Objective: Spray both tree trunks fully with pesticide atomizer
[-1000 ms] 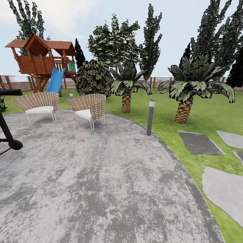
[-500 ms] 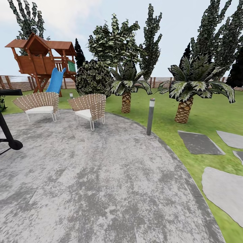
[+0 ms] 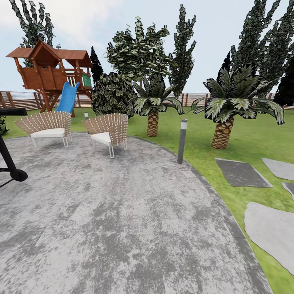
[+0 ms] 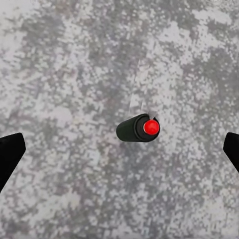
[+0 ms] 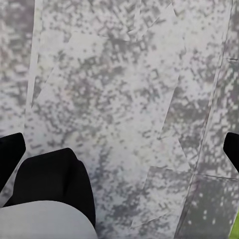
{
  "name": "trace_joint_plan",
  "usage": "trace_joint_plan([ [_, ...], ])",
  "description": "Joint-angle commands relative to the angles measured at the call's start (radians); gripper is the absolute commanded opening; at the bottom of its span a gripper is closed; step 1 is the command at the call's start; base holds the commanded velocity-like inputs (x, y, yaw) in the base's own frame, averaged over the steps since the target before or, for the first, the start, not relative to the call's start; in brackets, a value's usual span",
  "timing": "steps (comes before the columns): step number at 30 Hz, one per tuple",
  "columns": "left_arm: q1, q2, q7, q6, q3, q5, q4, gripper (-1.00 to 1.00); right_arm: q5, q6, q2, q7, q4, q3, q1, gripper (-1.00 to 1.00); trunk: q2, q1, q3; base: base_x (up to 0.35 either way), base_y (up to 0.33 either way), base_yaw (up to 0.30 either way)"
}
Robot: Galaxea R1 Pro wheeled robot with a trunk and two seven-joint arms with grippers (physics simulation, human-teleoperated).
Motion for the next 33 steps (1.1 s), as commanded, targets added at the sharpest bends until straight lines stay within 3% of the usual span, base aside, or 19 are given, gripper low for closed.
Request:
trace_joint_plan([
  [1,-0.001,0.000,-0.005,-0.003,-0.001,0.008,0.001,1.00,0.006,-0.004,0.000,0.003,0.002,-0.008,-0.001,1.00,0.000,0.000,-0.001,0.000,0.000,0.000],
  [10,-0.001,0.000,-0.002,-0.003,-0.001,0.007,0.001,1.00,0.007,-0.005,0.000,0.003,0.001,-0.008,-0.001,1.00,0.000,0.000,-0.001,0.000,0.000,0.000],
  [27,-0.001,0.000,-0.004,-0.002,-0.001,0.008,0.002,1.00,0.013,-0.005,-0.010,0.000,-0.117,-0.006,-0.004,1.00,-0.119,0.065,-0.054,0.000,0.000,0.000],
  [33,-0.001,0.000,-0.005,-0.002,-0.001,0.007,0.001,1.00,0.013,-0.008,-0.001,0.004,-0.207,-0.003,-0.008,1.00,-0.161,0.088,-0.073,0.000,0.000,0.000],
])
